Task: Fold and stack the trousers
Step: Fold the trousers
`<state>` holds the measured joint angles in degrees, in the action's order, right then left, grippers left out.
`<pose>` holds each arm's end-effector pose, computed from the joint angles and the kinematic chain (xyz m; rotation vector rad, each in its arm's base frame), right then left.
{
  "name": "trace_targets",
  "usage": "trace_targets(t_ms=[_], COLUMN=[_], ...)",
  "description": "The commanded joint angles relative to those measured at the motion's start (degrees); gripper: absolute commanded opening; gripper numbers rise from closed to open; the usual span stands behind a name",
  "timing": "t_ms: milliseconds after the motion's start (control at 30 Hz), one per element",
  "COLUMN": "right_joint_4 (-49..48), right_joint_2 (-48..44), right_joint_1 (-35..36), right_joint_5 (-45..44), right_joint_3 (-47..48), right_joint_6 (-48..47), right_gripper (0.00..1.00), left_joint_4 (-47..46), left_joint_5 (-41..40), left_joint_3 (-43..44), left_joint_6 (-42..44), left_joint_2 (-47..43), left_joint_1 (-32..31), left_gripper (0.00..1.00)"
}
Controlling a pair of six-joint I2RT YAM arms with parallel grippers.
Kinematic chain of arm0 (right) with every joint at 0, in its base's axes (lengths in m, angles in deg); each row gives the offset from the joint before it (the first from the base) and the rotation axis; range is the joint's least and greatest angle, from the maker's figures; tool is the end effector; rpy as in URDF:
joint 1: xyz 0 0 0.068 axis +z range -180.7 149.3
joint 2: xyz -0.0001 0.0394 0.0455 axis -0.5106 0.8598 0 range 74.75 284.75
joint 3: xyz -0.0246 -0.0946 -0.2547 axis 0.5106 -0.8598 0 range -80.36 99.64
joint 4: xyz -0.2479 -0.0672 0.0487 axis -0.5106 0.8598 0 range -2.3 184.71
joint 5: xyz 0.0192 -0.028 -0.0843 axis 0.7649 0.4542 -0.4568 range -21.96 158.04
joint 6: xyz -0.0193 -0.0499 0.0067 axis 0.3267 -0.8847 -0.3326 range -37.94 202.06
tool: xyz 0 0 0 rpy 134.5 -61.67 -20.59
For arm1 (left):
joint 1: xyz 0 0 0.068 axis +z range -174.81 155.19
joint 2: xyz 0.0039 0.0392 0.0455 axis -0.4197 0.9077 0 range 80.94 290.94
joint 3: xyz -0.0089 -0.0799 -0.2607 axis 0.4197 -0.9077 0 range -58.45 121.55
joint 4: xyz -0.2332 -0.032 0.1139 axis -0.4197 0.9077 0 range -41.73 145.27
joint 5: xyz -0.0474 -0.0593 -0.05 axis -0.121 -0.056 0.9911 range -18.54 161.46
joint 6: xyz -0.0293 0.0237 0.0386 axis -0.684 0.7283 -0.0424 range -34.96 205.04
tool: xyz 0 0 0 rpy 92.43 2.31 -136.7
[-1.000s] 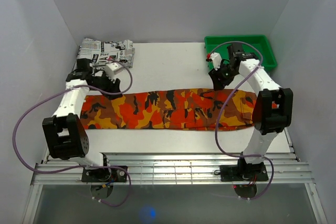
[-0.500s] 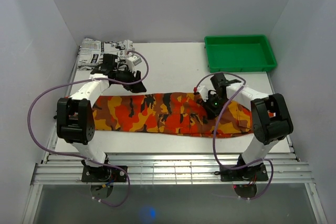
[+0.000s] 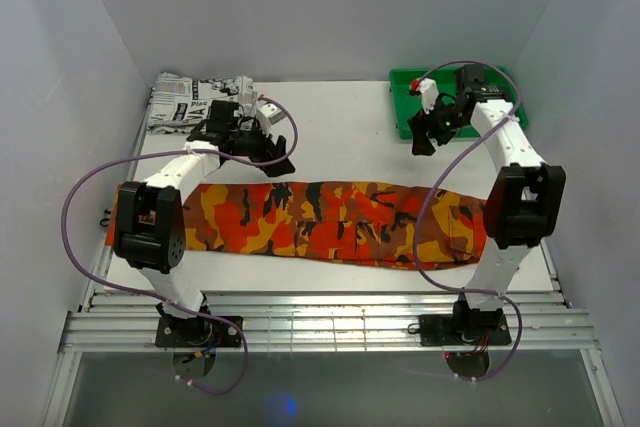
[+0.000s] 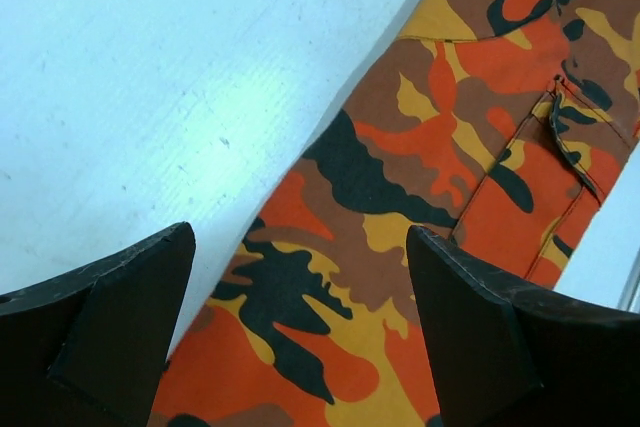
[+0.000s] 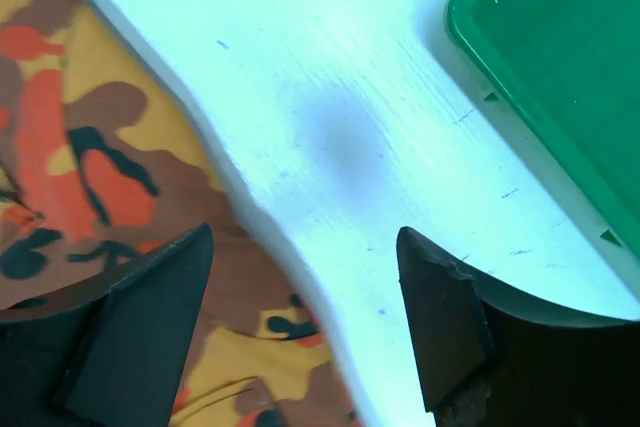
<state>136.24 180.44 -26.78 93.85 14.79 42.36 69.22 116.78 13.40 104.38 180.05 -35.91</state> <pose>0.3958 0.0427 0.2908 -1.0662 2.2415 0.3295 0.3613 -0.0967 0.2415 0.9276 2.0572 -0.8669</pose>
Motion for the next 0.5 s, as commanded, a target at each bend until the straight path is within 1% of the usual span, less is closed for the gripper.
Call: trace_targets(t_ms=[0,33,67,133,167,200,267,300,333,367,400,467], right_joint_4=[13.5,14.6,15.5,17.8,18.6,19.7,20.4,20.5,20.4,20.3,20.1,19.5], right_joint_2=[10.7,12.0,13.9,15.1,15.9,16.3,16.5,16.3,16.0,15.3,14.9,13.9], right_joint_1=[-0.8,-1.0,-1.3,-1.5,-1.5,-1.4,-1.2,-0.9,-0.7,-0.5,-0.1,0.2], right_joint_5=[0.5,0.8,1.5,2.4,3.0,3.7,5.0,5.4,6.1,6.5,6.7,7.2], right_joint_3=[5.8,6.8,7.5,8.0,7.9,7.6,5.6,4.7,2.9,2.1,1.4,-0.6], right_joint_6=[-7.9,-9.1,-11.1,-12.7,-14.2,-15.0,-15.8,-16.0,-16.4,-16.6,-17.2,-17.3], right_gripper=[0.76,0.74,0.71,0.69,0.67,0.66,0.64,0.63,0.61,0.60,0.58,0.56], left_joint_4=[-8.5,-16.0,-19.5,-27.8,-29.1,-28.6,-23.4,-16.7,-13.8,-11.4,-8.7,-9.2], left_joint_5=[-0.4,-0.6,-1.7,-3.5,-4.5,-4.6,-3.2,-2.9,-2.5,-2.2,-1.6,-0.7], left_joint_3=[0.6,-3.0,-4.9,-8.5,-8.8,-8.4,-2.7,0.0,2.6,7.1,8.5,8.3], left_joint_6=[2.6,0.2,-1.0,-3.6,-4.1,-4.4,-2.0,-2.0,-2.6,-4.4,-5.3,-8.3], left_joint_2=[-3.6,-5.1,-6.5,-9.6,-10.0,-9.7,-5.8,-3.9,0.2,1.9,3.4,4.9], left_joint_1=[-0.5,-0.5,-0.4,-0.5,-0.5,-0.5,-1.0,-1.4,-1.5,-1.5,-1.5,-1.6], left_gripper=[0.98,0.98,0.98,0.98,0.98,0.98,0.98,0.98,0.97,0.96,0.96,0.96])
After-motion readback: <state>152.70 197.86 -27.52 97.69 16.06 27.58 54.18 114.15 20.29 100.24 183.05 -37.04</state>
